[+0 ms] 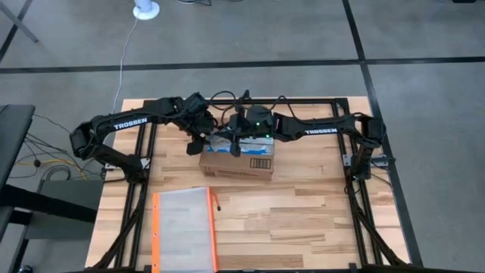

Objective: Unpack boxes
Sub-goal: Open the cardboard box with the silver cutter

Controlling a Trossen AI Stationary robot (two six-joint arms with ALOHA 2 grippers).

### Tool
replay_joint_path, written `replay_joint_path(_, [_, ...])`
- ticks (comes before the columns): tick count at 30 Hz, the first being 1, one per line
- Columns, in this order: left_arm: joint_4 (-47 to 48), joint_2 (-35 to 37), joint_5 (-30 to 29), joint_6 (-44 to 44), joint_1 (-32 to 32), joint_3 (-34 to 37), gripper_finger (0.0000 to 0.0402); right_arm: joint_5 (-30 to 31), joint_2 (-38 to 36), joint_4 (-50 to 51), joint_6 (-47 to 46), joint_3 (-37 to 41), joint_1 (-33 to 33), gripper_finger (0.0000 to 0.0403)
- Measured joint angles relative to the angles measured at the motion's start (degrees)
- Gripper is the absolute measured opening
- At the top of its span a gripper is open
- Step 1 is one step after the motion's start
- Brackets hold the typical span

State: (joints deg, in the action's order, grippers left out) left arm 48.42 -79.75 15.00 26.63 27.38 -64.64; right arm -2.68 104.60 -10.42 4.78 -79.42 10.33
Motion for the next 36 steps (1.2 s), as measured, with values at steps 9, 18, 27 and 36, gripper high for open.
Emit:
replay_joint_path(9, [0.04, 0.0, -0.02, 0.53, 0.02, 0.0, 0.0162, -0.13, -0.04, 2.19, -0.22, -0.17, -0.39, 0.0061])
replay_joint_path(18, [0.26, -0.02, -0.28, 0.55, -0.04, 0.0, 0.0162, -0.26, 1.3, 2.12, -0.26, -0.2, -0.15, 0.0061])
replay_joint_path(27, [1.57, -0.02, -1.46, 1.72, -0.09, 0.13, 0.0162, -0.19, 1.1, 6.42, 0.79, -0.13, -0.54, 0.0061])
replay_joint_path(36, [3.1, 0.11, -2.72, 2.23, 0.11, 0.81, 0.0162, -0.42, -3.34, 16.15, 2.74, -0.13, 1.11, 0.0061])
